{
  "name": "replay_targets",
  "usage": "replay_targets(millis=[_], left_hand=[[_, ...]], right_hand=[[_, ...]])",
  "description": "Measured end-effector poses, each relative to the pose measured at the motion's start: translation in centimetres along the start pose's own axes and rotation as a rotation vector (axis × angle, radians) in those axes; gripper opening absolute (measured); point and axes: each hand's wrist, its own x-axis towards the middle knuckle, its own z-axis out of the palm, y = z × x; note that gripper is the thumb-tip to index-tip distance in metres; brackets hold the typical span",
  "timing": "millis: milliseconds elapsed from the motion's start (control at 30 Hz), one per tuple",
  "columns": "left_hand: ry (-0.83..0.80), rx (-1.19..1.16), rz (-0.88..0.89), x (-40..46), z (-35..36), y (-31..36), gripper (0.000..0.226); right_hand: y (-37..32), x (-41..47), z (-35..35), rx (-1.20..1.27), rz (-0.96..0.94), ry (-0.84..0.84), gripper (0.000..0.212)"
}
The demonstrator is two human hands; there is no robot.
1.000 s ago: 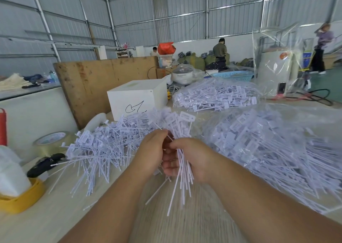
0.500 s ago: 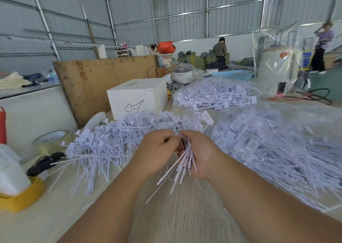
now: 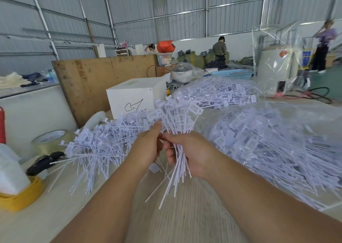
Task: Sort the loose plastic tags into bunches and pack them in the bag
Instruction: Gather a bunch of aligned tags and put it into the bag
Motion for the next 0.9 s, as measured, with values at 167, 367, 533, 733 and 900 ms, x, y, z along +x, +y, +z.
replay_targets(millis=[167,367,533,733,900], left_hand=[[0.034,-0.363,-0.1,0.4,0.0,0.0,0.031],[0.165,-0.558,-0.136,0.8,-0.9,0.0,0.029],[0.259,-0.529,-0.177,1.2,-1.7,-0.2,0.036],[-0.003,-0.155,0.092,0.0,-0.1,0.0,0.042],[-0.124,0.009,0.27,-0.8,0.5,0.3,0.047]], right_hand=[[0.1,-0.5,0.3,-0.073,0.058,-0.089,0.019],[-0.1,0.1,-0.6,0.014,0.085,-0.007,0.018],[-0.3,0.3,-1.1,0.086,0.082,0.046,0.022],[-0.2,0.2,-1.1,0.057,0.101,0.056,0.03],[-0.3,0.2,-1.3,0.05,0.124,-0.033,0.033]])
